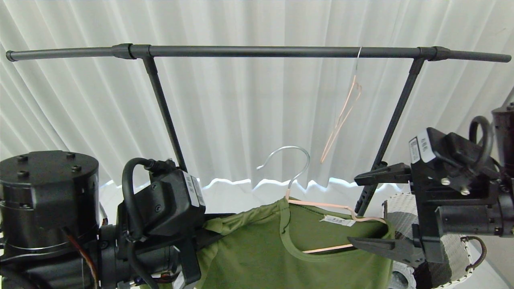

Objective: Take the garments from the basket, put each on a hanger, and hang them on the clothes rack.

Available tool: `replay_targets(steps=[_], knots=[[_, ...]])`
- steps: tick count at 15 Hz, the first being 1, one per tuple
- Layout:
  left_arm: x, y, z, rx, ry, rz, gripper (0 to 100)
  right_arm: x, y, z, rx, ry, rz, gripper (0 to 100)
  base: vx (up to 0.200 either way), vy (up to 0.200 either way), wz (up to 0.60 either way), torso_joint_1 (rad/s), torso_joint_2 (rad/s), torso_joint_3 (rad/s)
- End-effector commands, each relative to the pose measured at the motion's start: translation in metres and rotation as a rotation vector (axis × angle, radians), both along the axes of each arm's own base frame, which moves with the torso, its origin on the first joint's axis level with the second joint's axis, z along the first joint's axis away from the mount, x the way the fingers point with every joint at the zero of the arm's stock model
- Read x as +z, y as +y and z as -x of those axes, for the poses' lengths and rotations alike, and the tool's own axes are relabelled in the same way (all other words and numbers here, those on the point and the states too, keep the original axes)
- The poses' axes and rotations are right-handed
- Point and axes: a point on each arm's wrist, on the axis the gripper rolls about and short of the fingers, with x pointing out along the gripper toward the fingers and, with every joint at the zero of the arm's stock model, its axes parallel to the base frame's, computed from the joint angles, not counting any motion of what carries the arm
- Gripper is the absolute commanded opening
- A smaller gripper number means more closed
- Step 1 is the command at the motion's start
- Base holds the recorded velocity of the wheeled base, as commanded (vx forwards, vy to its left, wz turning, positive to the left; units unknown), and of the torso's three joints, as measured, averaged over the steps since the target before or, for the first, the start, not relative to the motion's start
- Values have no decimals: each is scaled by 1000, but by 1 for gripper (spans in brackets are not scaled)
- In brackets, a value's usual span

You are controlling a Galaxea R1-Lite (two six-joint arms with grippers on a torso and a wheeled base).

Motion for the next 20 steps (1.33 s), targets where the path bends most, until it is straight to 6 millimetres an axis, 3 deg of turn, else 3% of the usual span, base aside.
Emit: replay_targets(steps=[1,10,11,20], knots=[[2,0,-1,2,-8,9,0,-9,20,-15,33,28,42,100,0,0,0,0,0,0],[9,-1,0,-15,-24,37,0,-24,36,-32,46,28,79,100,0,0,0,0,0,0],[9,-1,0,-17,-24,38,0,-24,38,-34,46,20,73,0,0,0,0,0,0,0],[11,0,1,-17,-31,42,0,-16,39,-37,35,-42,22,0,0,0,0,0,0,0]])
